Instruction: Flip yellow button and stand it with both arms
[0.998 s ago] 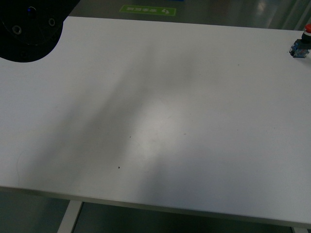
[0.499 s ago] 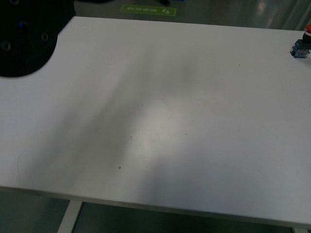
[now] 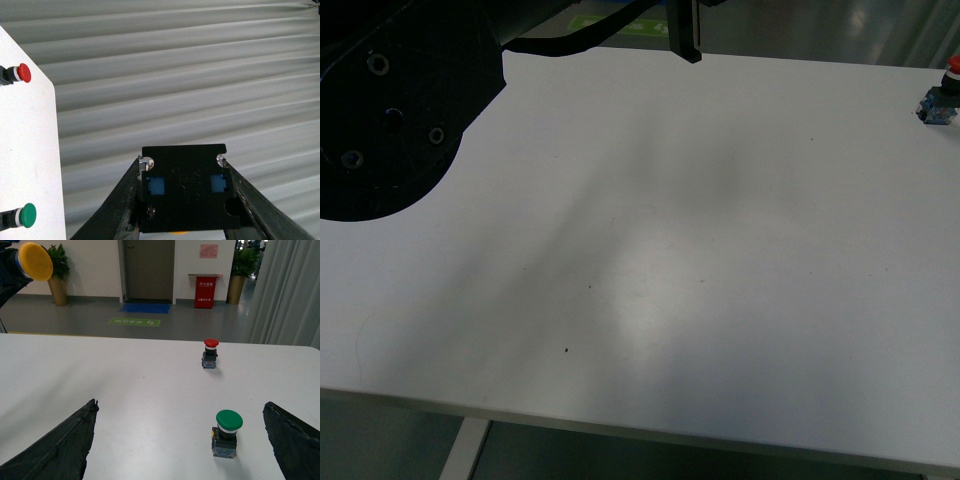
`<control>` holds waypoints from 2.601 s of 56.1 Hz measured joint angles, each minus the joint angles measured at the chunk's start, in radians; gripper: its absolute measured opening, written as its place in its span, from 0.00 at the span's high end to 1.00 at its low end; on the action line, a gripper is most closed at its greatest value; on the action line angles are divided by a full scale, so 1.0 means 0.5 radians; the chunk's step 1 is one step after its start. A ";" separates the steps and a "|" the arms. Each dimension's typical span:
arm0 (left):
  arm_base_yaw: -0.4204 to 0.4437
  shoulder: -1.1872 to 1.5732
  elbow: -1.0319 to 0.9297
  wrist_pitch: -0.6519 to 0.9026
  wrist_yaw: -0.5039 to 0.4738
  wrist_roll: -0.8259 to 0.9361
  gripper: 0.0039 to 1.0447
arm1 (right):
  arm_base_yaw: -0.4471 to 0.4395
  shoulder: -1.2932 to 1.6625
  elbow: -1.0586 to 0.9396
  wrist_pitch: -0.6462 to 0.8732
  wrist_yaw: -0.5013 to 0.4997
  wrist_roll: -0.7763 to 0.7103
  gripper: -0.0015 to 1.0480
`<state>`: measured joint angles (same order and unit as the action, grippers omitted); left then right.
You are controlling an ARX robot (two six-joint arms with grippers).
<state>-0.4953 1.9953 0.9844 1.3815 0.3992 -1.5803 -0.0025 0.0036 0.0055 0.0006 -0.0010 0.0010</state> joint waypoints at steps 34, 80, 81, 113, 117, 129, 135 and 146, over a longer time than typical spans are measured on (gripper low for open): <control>-0.003 -0.001 0.000 0.000 0.005 -0.001 0.66 | 0.677 2.062 0.581 1.520 -0.484 1.733 0.07; -0.003 -0.001 0.000 0.000 0.002 -0.002 0.66 | 0.664 2.902 1.463 1.396 -0.350 1.688 0.07; -0.003 -0.001 0.000 0.000 0.002 -0.002 0.66 | 0.662 2.906 1.466 1.392 -0.351 1.692 0.07; -0.003 -0.001 0.000 0.000 0.002 -0.002 0.66 | 0.472 3.001 1.510 1.324 -0.453 1.913 0.07; -0.003 -0.001 0.000 0.000 0.002 -0.002 0.66 | 0.471 3.001 1.510 1.321 -0.482 1.938 0.07; -0.003 -0.001 0.000 0.000 0.002 -0.002 0.66 | 0.475 2.999 1.510 1.321 -0.526 1.990 0.14; -0.003 -0.001 0.000 0.000 0.002 -0.002 0.66 | 0.475 2.999 1.510 1.318 -0.526 1.998 0.29; -0.003 -0.001 -0.001 -0.002 0.005 -0.002 0.66 | 0.488 2.988 1.525 1.331 -0.534 2.054 0.64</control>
<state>-0.4969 1.9949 0.9840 1.3808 0.4019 -1.5814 0.2417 1.4979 0.7681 0.6659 -0.2680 1.0279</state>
